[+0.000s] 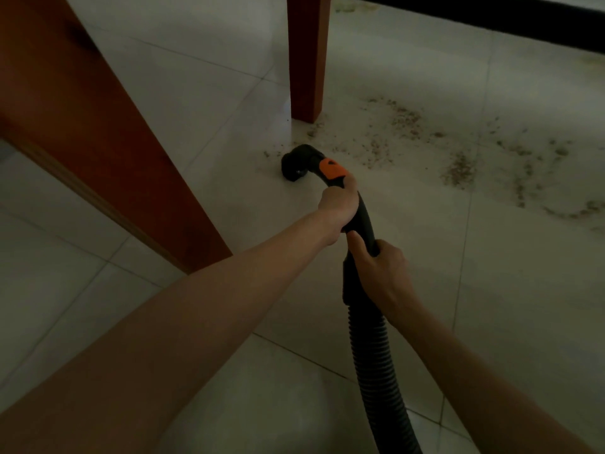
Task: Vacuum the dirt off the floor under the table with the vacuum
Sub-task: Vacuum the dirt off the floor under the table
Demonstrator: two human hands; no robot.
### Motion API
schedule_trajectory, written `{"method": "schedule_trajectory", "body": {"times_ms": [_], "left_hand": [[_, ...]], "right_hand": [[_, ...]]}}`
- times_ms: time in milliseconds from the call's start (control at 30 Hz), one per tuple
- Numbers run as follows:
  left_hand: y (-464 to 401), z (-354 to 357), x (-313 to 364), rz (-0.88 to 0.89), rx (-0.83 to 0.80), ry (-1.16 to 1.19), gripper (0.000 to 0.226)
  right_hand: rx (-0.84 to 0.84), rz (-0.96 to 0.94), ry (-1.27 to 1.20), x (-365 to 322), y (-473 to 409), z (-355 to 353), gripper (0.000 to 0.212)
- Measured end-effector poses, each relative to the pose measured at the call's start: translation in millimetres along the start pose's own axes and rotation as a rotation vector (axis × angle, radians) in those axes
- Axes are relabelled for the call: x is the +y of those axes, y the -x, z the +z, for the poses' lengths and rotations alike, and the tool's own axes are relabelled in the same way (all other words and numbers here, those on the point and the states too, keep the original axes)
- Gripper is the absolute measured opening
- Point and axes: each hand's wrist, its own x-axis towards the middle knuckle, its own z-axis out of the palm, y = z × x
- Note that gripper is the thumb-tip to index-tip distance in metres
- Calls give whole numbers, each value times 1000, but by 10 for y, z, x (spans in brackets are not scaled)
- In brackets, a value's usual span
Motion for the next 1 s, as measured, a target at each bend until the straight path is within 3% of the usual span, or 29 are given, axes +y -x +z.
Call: {"method": "schedule_trajectory", "body": {"times_ms": [367,667,867,1000], "left_hand": [[65,-165,28,-40,2,46,51],[-43,-539,-69,-47,183,129,36],[-85,-643,-121,-27,263,189,59],[-80,-607,-181,-22,305,192,57]], "right_hand": [[-12,3,-6,-65,1,147,39],[-86,-105,95,-197,-21,436,35],[-116,-192,168,-89,21,472,31],[-145,-247,217,-40,8,401,29]]}}
